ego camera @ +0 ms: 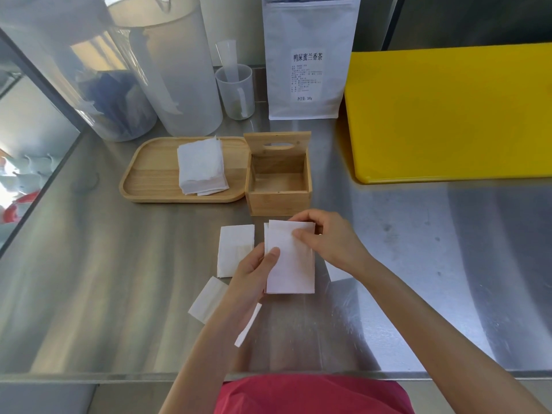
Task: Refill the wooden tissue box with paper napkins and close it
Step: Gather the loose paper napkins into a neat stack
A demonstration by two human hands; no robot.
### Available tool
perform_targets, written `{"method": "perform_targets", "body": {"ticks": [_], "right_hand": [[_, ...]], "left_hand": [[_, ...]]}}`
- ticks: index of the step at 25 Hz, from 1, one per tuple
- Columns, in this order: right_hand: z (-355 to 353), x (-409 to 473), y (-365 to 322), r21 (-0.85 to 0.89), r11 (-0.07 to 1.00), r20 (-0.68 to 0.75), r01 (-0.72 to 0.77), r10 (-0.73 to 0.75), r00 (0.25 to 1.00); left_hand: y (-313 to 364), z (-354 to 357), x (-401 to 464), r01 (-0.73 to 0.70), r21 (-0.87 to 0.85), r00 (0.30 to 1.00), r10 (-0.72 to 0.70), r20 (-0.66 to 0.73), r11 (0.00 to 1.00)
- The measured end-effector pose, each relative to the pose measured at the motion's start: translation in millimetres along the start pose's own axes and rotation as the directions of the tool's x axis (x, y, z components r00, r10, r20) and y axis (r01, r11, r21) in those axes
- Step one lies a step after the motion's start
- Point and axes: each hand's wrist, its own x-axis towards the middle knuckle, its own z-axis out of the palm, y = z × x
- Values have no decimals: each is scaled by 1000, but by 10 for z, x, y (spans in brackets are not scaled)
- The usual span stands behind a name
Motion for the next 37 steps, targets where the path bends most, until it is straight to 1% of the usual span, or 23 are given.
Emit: {"method": "perform_targets", "body": {"ticks": [4,8,10,11,12,13,15,16,17,20,24,26,28,30,31,33,35,37], "right_hand": [[15,-8,-30,-60,997,4,43,-43,999],[26,2,-27,-87,996,14,35,-34,999],[-66,53,46,-152,988,-17,25,-28,999],[-126,93,114,-215,977,-35,8,-16,999],[-181,133,199,-311,950,-43,-18,5,999],[-220,167,293,-430,901,-41,-51,37,998],[-244,216,475,-635,766,-19,-99,113,993],[-241,244,545,-689,718,7,-96,139,990],[-235,273,595,-711,698,38,-85,160,986],[-255,348,658,-686,721,83,-93,204,975],[-266,373,671,-643,749,58,-159,255,965],[-238,339,664,-620,768,39,-160,233,972],[-210,304,640,-536,829,18,-156,196,980],[-229,258,538,-393,905,35,-160,189,981],[-264,227,467,-330,932,74,-150,184,980],[-365,140,293,-222,967,216,-122,171,961],[-461,32,102,-83,989,384,-119,142,912],[-497,-40,-43,67,989,481,-129,81,873]], "left_hand": [[-12,-6,8,-16,28,1000,15,5,999],[-34,-18,13,-3,40,1000,4,-16,999],[-38,-26,19,9,38,999,-7,-36,999],[-38,-30,24,14,31,999,-13,-42,999],[-37,-37,30,20,20,999,-19,-47,1000],[-38,-42,37,27,8,998,-27,-51,1000],[-40,-47,43,35,-5,998,-35,-58,999],[-43,-50,42,31,-12,998,-32,-59,999],[-47,-53,38,26,-20,998,-27,-57,999],[-59,-70,20,28,-30,998,-30,-63,999],[-72,-56,51,49,-55,994,-54,-93,997],[-67,-38,55,59,-61,993,-64,-99,996],[-72,-50,52,51,-70,994,-57,-98,996],[-86,-88,43,38,-85,994,-47,-102,996],[-89,-104,37,32,-99,994,-42,-102,995],[-88,-130,41,18,-117,993,-32,-117,993],[-84,-151,62,14,-109,989,-30,-144,994],[-85,-163,81,18,-105,987,-34,-155,994]]}}
